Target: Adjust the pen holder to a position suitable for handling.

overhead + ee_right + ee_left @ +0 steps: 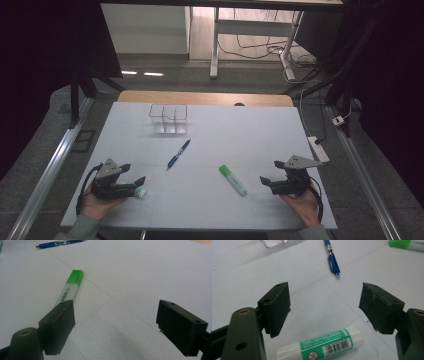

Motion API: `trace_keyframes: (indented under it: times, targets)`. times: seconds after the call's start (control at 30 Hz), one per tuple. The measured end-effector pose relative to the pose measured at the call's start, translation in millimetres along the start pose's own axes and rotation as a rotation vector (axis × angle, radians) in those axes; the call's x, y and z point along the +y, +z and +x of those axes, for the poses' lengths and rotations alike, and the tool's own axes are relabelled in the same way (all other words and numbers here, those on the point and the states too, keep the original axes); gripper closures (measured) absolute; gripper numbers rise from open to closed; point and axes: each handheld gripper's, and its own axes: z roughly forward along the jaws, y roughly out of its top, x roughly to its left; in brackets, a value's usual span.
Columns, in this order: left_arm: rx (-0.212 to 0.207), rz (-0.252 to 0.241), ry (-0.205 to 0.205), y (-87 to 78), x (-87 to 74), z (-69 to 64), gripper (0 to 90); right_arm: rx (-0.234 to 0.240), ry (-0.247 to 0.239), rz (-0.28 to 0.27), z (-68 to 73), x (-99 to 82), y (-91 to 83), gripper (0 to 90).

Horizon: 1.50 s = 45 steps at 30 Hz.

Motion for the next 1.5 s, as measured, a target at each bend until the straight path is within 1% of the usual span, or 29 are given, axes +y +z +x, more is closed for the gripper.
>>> trace_keyframes:
  times: [0.17, 0.3, 0.4, 0.5, 0.77, 1.03, 1.2, 1.33, 1.5]
  targets:
    - [0.002, 0.002, 0.001, 0.6, 0.8, 0.2, 24.5, -0.003, 0.002, -0.004, -0.1, -1.0, 0.3, 15.2]
    - [0.004, -0.001, 0.002, -0.2, 1.5, 0.2, 24.5, -0.007, 0.001, 0.009, -0.2, -1.7, 0.2, 15.6]
    - [0.004, -0.004, 0.004, -0.9, 2.0, 0.4, 24.7, -0.007, -0.004, 0.009, 0.0, -2.1, 1.0, 15.5]
    - [0.005, -0.001, 0.007, -1.0, 2.5, 0.7, 24.8, -0.021, -0.014, 0.004, 1.3, -1.7, 0.7, 15.5]
    - [0.011, 0.002, 0.005, -0.4, 3.4, 1.3, 25.2, -0.018, -0.01, 0.006, 1.2, -2.4, 0.9, 15.6]
    - [0.011, -0.003, 0.009, -1.6, 5.0, 1.6, 25.7, -0.025, -0.008, 0.0, 1.2, -2.1, 0.9, 15.8]
    - [0.019, -0.019, 0.004, -4.2, 9.0, 3.4, 26.3, -0.028, -0.005, -0.002, 0.6, -1.4, 1.2, 16.0]
    - [0.023, -0.015, -0.011, -5.0, 12.6, 4.7, 27.1, -0.031, -0.003, -0.006, 0.2, -0.6, 1.5, 16.1]
    - [0.017, -0.006, -0.011, -2.9, 21.7, 5.9, 27.3, -0.033, 0.001, -0.001, 0.0, -1.5, 1.2, 16.1]
